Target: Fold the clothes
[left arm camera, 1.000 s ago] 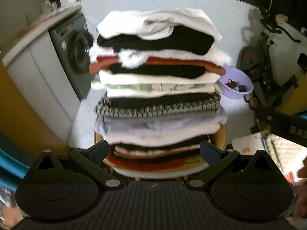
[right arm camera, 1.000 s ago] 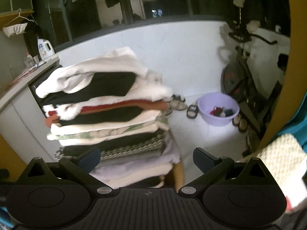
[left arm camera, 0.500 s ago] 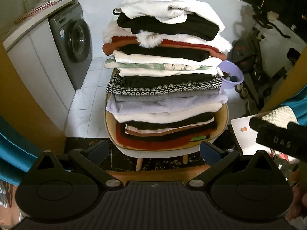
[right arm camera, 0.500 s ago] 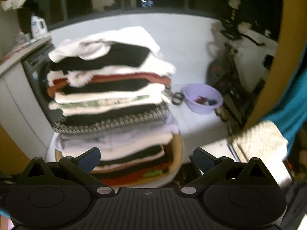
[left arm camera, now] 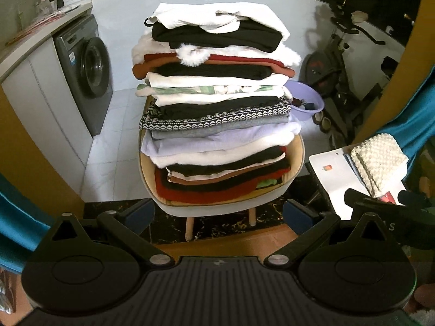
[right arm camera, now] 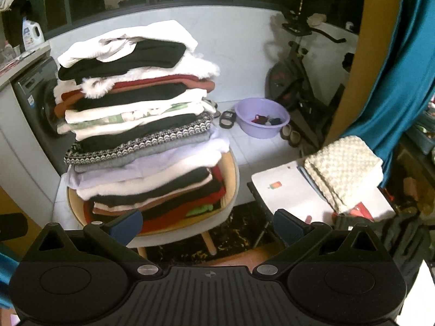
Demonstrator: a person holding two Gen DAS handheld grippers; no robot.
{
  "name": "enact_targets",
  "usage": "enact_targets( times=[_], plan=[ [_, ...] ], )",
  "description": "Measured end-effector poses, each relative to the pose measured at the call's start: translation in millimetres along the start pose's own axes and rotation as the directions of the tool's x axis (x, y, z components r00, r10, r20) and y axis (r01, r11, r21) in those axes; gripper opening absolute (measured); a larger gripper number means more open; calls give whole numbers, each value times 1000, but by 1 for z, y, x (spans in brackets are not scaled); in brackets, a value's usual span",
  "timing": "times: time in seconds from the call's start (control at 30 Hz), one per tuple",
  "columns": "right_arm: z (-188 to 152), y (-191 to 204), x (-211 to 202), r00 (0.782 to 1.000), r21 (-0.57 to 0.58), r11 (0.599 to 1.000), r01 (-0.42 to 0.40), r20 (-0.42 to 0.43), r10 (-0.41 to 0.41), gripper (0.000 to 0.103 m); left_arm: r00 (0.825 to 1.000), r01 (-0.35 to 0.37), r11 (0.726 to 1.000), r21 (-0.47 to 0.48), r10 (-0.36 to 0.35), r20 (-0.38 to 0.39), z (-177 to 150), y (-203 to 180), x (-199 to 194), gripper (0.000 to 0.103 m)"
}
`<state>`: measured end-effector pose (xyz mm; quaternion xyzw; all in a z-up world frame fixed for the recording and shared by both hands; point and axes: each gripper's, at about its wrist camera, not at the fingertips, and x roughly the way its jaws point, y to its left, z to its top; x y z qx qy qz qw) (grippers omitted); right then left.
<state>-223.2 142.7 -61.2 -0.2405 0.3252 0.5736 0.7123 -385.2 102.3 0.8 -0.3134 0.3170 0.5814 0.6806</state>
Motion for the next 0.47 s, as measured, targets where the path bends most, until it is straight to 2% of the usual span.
enact_targets(
  times=[0.37, 0.47],
  plan=[
    [-25, -14, -30, 1000, 32, 999, 17, 20, -18, 102, 999, 21, 999, 36, -22, 33, -13, -12, -18, 103],
    [-29, -18, -34, 1000, 45, 999, 20, 18, -21, 102, 999, 35, 998, 43, -36, 21, -15, -15, -18, 103]
  ],
)
